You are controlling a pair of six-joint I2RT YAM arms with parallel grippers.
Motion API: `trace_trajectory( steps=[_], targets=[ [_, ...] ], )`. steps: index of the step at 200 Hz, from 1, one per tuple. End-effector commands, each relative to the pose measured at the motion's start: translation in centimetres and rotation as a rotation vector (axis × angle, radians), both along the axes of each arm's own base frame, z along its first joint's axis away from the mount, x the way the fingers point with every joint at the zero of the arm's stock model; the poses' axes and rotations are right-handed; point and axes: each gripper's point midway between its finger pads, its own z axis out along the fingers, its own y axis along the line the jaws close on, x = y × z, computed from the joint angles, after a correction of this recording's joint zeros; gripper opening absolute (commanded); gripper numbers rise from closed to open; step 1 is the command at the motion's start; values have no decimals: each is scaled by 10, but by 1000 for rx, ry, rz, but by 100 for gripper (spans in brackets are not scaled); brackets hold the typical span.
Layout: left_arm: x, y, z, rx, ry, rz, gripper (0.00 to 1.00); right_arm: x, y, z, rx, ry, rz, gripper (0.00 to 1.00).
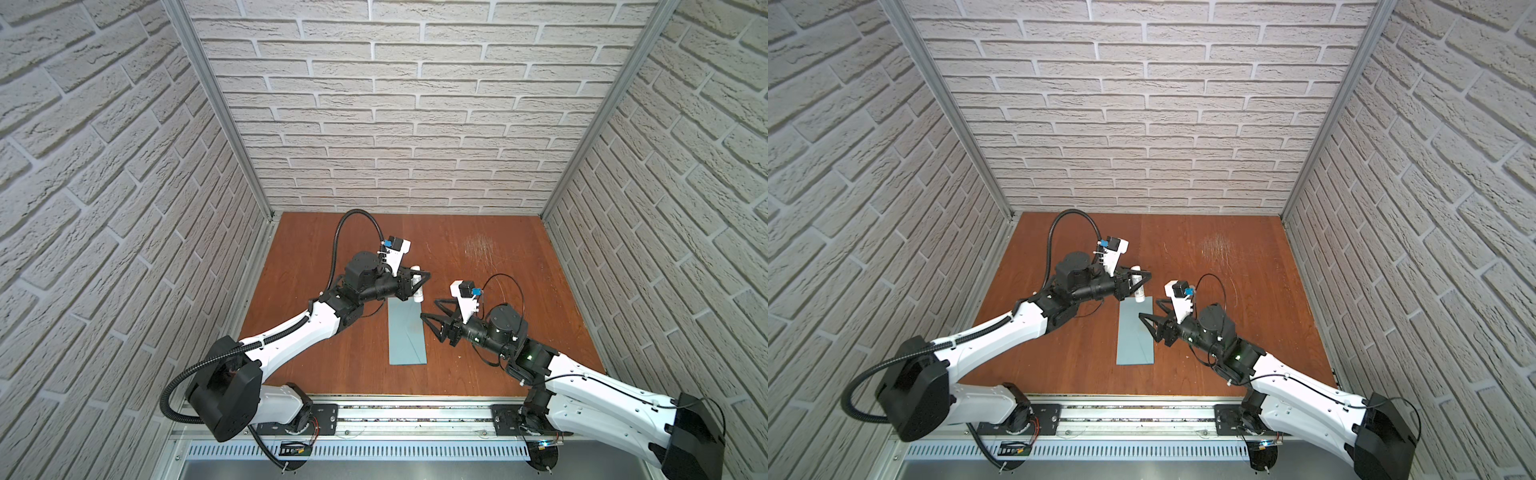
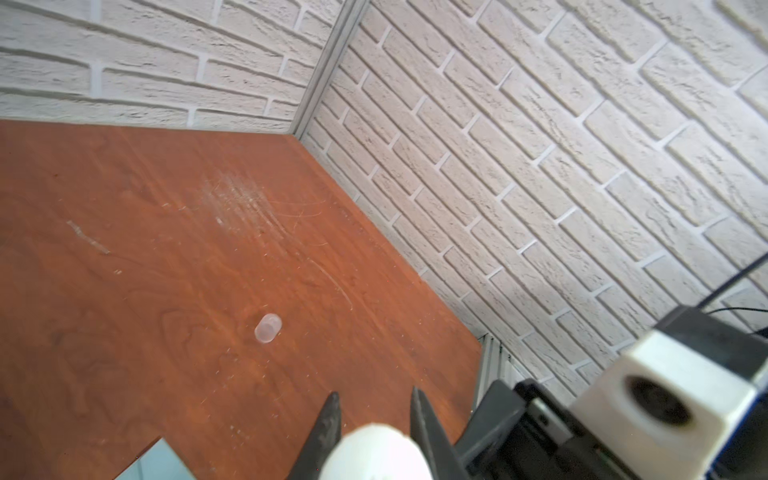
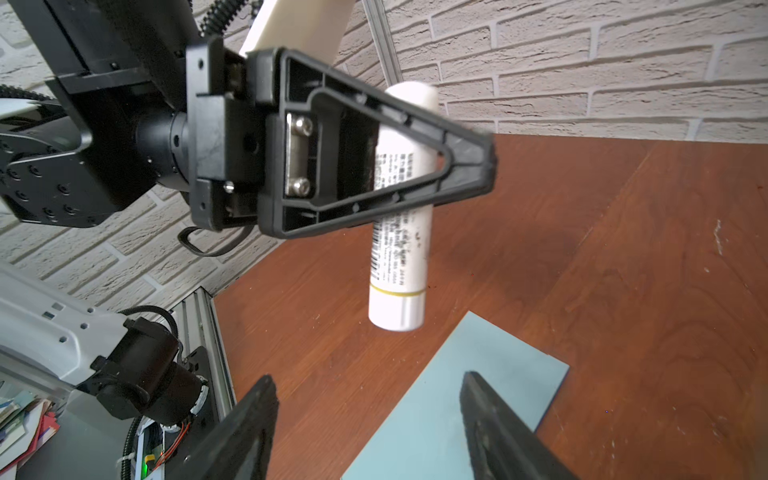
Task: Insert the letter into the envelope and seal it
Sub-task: 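Bring the right gripper to the glue stick and close on it beside the left gripper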
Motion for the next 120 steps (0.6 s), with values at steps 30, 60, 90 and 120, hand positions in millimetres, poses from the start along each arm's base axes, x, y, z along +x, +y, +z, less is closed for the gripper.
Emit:
trace_trajectory(
  steps=[30,60,90,120],
  targets=[
    [3,-19,52,-152,-91,-143,0,20,13,44,86,-110,-15,72],
    [5,-22,52,-156,-79,-175,0,35,6,52,107,-108,-51,71],
    [5,-22,54,-163,-71,-203,0,49,-4,53,137,-85,-81,66],
    [4,-24,56,-171,-65,-232,0,59,-7,53,148,-67,-92,64]
  ],
)
